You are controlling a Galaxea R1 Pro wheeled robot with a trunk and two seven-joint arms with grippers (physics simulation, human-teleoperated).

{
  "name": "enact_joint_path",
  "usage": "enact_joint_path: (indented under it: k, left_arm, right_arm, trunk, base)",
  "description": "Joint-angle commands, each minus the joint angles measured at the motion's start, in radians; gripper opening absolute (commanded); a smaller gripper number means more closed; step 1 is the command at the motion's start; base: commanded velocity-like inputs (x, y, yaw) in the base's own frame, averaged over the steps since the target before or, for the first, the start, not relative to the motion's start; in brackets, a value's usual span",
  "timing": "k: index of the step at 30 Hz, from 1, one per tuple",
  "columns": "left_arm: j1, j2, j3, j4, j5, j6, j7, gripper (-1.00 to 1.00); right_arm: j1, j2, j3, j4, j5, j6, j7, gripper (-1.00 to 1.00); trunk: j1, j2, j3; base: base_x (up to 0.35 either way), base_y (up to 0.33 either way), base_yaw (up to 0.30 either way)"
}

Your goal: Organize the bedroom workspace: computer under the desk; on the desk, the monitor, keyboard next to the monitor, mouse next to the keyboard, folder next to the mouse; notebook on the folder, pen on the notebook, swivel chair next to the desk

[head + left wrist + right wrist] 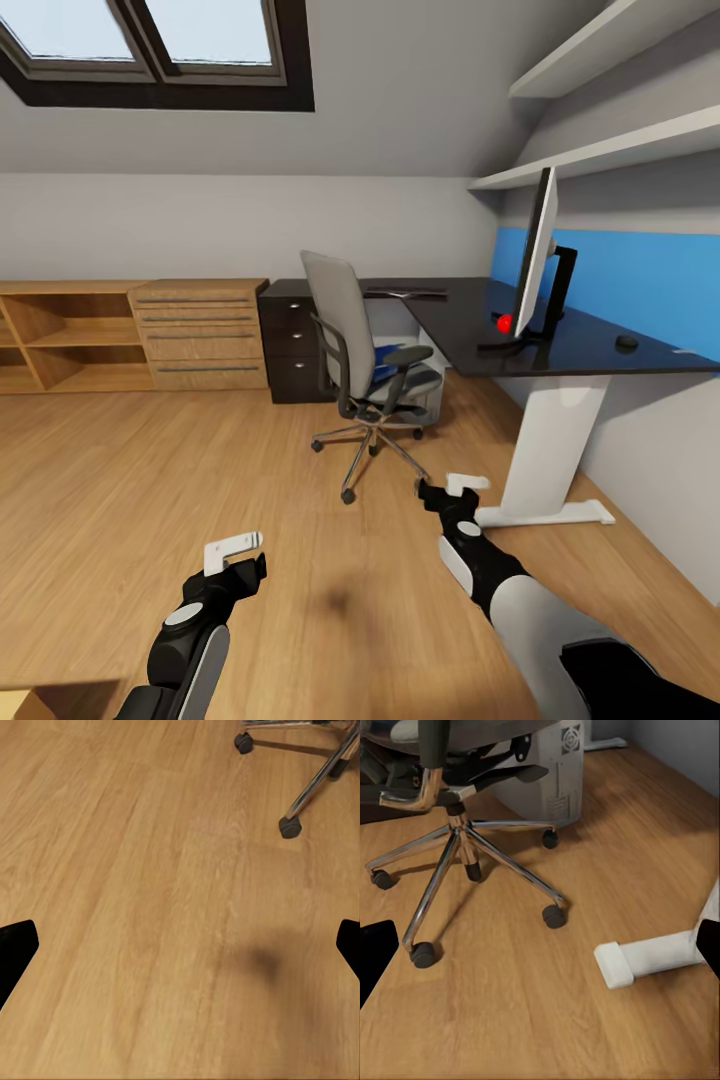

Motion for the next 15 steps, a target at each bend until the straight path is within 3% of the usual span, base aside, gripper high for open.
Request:
enact_joint_path:
  k: [1, 9, 15]
  left_arm:
    - [-0.001, 0.000, -0.001, -0.001, 0.010, 0.002, 0.009, 1.00]
    - [-0.001, 0.001, -0.001, -0.001, 0.011, 0.002, 0.009, 1.00]
    - [0.000, 0.001, 0.000, -0.002, 0.012, 0.003, 0.009, 1.00]
  right_arm:
    - [-0.001, -0.005, 0.009, 0.008, -0.010, -0.007, -0.006, 1.00]
    - [-0.003, -0.045, 0.007, 0.037, -0.012, -0.016, -0.007, 1.00]
    - [-0.005, -0.057, 0.006, 0.056, -0.012, -0.013, -0.007, 1.00]
  trunk:
    - [0.000, 0.000, -0.001]
    - [0.000, 0.000, -0.001]
    - [0.000, 0.000, -0.001]
  base:
    - [0.289, 0.000, 0.000]
    - [0.309, 0.000, 0.000]
    - [0.320, 0.000, 0.000]
